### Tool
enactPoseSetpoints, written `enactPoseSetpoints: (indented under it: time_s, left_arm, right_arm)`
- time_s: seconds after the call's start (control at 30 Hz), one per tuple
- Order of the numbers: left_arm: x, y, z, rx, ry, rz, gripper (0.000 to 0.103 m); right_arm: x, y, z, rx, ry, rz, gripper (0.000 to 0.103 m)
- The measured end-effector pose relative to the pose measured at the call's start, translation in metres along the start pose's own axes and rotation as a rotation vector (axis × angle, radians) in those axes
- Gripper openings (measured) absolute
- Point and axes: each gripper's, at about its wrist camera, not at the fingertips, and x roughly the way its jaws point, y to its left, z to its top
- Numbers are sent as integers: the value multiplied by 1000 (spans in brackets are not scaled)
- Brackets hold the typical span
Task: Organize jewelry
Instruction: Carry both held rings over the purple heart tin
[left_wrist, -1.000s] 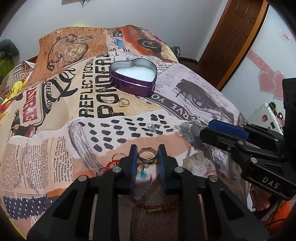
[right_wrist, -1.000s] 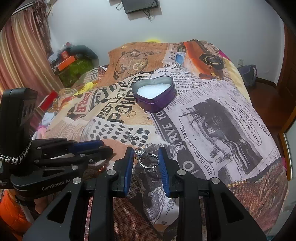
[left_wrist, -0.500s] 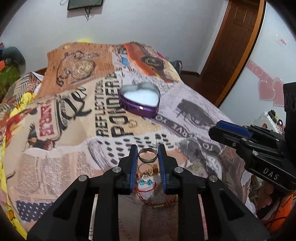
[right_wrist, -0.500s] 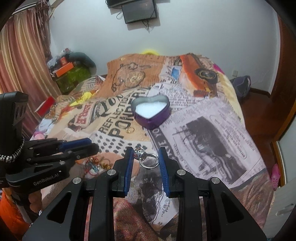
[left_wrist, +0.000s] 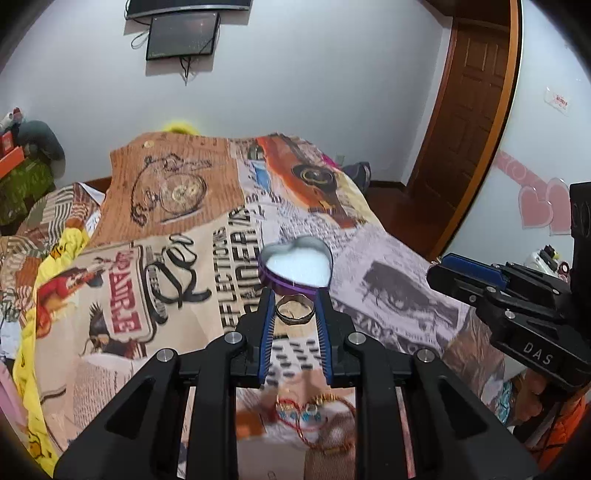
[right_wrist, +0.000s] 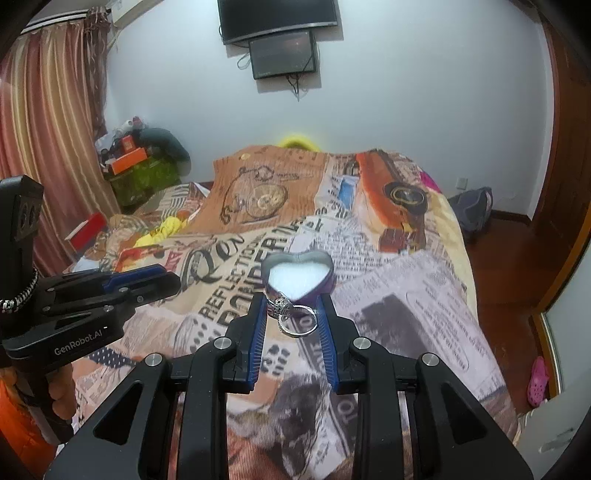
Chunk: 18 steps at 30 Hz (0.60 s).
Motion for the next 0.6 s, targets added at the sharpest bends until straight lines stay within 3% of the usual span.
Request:
enactPoseSetpoints:
  time_s: [0.33,0.6]
  left_arm:
    - [26,10,22,1,-14,18,21]
    - [60,21,28,7,22,41,21]
  right_arm:
    - [22,-11,18,8,-34,-5,25]
    - [43,-20,30,9,-44,-6,25]
